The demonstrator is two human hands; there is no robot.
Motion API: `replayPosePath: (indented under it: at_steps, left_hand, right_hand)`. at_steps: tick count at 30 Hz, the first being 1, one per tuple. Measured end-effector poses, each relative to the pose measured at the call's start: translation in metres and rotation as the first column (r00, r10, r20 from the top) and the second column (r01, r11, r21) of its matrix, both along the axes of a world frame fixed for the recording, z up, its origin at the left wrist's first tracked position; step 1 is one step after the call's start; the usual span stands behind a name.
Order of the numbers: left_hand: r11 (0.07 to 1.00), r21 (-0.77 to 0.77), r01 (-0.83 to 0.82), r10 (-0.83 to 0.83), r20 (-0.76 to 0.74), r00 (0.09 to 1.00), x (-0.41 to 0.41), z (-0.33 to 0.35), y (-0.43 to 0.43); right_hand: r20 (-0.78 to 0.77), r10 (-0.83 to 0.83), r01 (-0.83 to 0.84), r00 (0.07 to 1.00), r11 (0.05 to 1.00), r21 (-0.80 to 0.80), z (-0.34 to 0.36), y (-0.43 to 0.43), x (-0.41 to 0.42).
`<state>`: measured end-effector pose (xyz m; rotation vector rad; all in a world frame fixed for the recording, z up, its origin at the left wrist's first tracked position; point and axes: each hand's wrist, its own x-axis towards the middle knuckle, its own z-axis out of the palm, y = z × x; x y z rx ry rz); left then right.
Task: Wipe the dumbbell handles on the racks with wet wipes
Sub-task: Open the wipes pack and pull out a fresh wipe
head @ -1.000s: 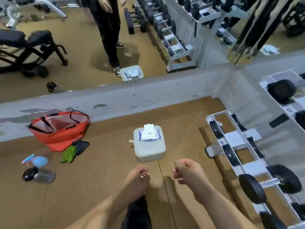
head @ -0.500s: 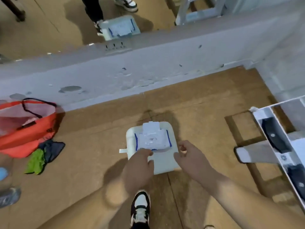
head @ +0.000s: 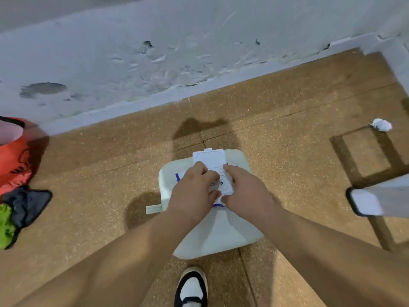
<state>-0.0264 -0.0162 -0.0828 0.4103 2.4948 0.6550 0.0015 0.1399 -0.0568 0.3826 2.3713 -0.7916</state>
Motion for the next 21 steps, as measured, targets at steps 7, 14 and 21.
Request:
replayPosePath:
  at_steps: [7,14,21]
  left_hand:
    - [0.984,0.161,0.073,-0.083,0.053,0.995,-0.013,-0.005,-0.004]
    - [0.971,0.232,0.058,-0.075,0.066,0.995,-0.014,0.009,-0.032]
    - [0.998,-0.035,0.045,-0.042,0.067,0.997,-0.022,-0.002,0.0]
  right_hand:
    - [0.1,0.032,-0.042,0.995,0.994,0.098,-0.004,0.006,-0.012]
    - [0.118,0.043,-0.063,0.992,0.984,0.164,-0.015,0.002,-0.024]
    - [0.11,0.043,-0.059,0.993,0.988,0.144,-0.019,0.002,-0.024]
